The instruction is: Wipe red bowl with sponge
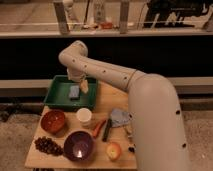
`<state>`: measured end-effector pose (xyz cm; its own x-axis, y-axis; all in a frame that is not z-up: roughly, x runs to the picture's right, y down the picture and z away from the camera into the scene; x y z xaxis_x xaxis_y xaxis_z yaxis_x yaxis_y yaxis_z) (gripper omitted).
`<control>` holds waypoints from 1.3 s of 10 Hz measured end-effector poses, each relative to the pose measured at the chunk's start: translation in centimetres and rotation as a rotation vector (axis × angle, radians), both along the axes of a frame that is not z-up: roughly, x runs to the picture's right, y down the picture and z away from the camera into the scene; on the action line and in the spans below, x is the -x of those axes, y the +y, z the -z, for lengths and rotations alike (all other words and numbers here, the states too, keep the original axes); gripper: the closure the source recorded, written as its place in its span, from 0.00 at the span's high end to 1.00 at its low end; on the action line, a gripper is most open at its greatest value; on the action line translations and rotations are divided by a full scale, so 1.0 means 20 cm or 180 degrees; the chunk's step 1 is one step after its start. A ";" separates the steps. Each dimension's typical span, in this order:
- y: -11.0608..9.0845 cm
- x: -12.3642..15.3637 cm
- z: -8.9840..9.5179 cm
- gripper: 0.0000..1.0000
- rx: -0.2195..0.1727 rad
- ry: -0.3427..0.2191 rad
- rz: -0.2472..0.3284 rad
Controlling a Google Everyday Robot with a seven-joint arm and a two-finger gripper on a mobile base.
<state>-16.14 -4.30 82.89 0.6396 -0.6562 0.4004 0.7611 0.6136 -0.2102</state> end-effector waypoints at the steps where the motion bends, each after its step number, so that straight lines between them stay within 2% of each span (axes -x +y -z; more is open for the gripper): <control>1: 0.02 0.05 -0.02 0.80 0.0017 -0.0026 0.0022; 3: 0.03 0.12 -0.06 0.80 0.0027 -0.0061 0.0048; 4: 0.00 0.11 -0.11 0.79 0.0021 -0.0076 0.0058; 6: -0.01 0.10 -0.14 0.80 0.0023 -0.0085 0.0067; 9: 0.01 0.16 -0.26 0.80 0.0072 -0.0145 0.0030; 11: 0.00 0.11 -0.32 0.80 0.0082 -0.0133 0.0011; 13: 0.01 0.12 -0.39 0.80 0.0138 -0.0169 -0.0008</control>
<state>-18.55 -4.02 90.71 0.6183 -0.6359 0.4619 0.7704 0.6067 -0.1960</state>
